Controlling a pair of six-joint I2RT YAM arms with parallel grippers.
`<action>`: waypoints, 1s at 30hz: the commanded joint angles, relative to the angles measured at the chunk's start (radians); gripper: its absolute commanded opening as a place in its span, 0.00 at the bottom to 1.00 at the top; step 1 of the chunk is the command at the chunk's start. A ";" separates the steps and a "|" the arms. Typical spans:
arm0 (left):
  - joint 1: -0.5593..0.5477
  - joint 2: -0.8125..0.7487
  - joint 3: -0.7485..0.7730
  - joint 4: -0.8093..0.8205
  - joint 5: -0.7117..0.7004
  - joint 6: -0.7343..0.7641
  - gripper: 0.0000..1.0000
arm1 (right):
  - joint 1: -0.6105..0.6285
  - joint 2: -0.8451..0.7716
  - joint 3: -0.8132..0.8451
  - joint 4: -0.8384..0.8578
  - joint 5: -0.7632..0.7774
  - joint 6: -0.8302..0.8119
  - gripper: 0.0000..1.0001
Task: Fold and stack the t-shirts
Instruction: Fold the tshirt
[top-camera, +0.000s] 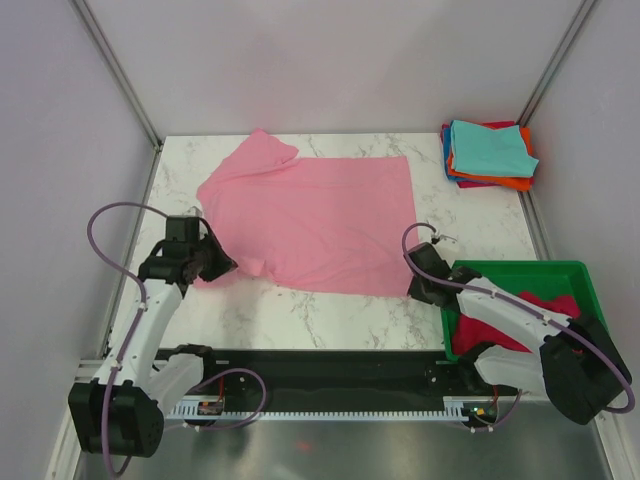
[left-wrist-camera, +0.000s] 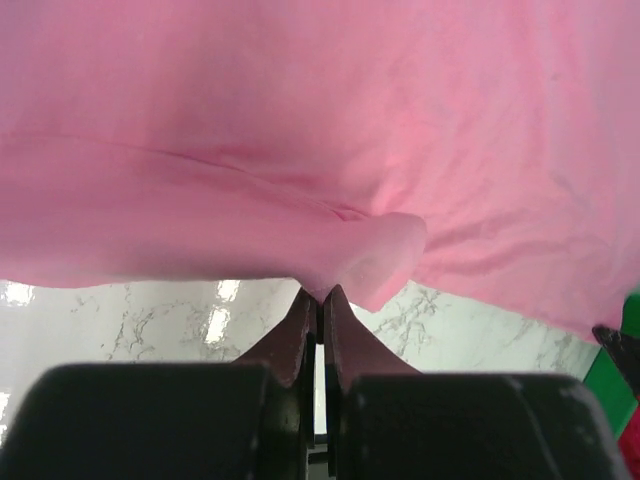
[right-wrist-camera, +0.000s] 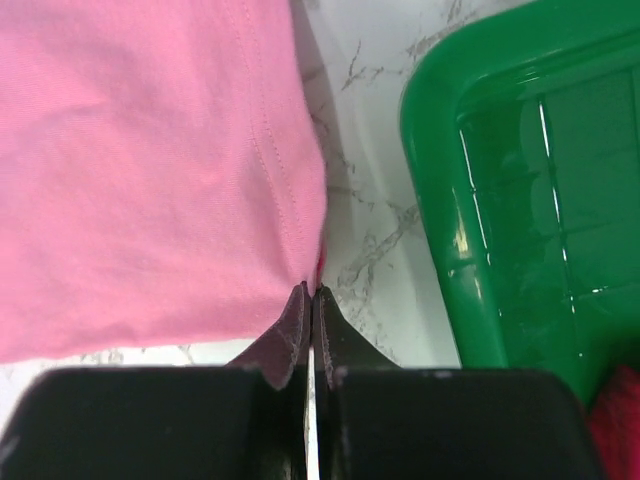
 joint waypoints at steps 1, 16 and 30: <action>-0.002 0.014 0.099 -0.088 0.086 0.136 0.02 | 0.002 -0.048 0.072 -0.074 -0.034 -0.023 0.00; -0.002 0.315 0.472 -0.167 0.027 0.332 0.02 | -0.102 0.104 0.365 -0.097 -0.034 -0.204 0.00; -0.002 0.695 0.777 -0.241 -0.020 0.413 0.02 | -0.268 0.399 0.606 -0.032 -0.131 -0.327 0.00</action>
